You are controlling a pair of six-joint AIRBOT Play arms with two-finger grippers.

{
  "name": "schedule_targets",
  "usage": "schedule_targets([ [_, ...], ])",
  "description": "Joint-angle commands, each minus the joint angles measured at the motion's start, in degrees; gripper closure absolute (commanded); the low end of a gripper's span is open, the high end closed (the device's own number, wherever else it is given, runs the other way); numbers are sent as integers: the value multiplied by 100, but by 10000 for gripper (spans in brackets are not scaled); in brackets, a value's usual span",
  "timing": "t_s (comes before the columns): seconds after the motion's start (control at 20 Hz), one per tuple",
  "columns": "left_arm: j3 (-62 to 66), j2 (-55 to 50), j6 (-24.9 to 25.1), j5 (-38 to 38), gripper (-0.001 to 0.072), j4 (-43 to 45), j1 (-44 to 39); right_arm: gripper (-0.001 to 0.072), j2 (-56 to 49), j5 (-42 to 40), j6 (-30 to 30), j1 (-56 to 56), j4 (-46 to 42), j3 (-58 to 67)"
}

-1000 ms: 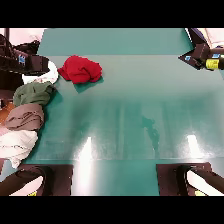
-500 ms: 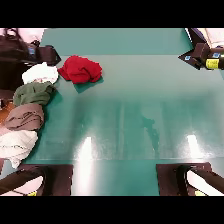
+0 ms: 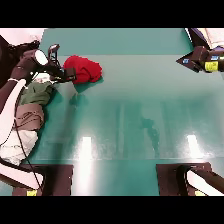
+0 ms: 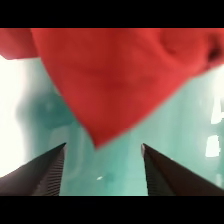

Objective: Fold the shirts.

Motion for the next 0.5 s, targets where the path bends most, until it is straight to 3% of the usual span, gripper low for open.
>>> schedule_targets([
  [0.0, 7, -461, 15, 518, 147, -400, 85, 695, -2, 105, 0, 4, 4, 0],
  [0.15, 7, -564, 15, 715, 149, -424, 85, 695, -2, 114, 0, 4, 7, 0],
  [0.2, 31, -562, 11, 761, 190, -472, 85, 695, -2, 111, 0, 4, 7, 0],
  [0.3, 103, -522, 13, 822, 570, -688, 85, 695, -2, 111, 0, 4, 9, 0],
  [0.35, 203, -505, 24, 745, 676, -702, 85, 695, -2, 107, 0, 4, 9, 0],
  [0.45, 544, -396, 177, 426, 683, -721, 83, 695, 2, 107, 0, 4, 103, 2],
])
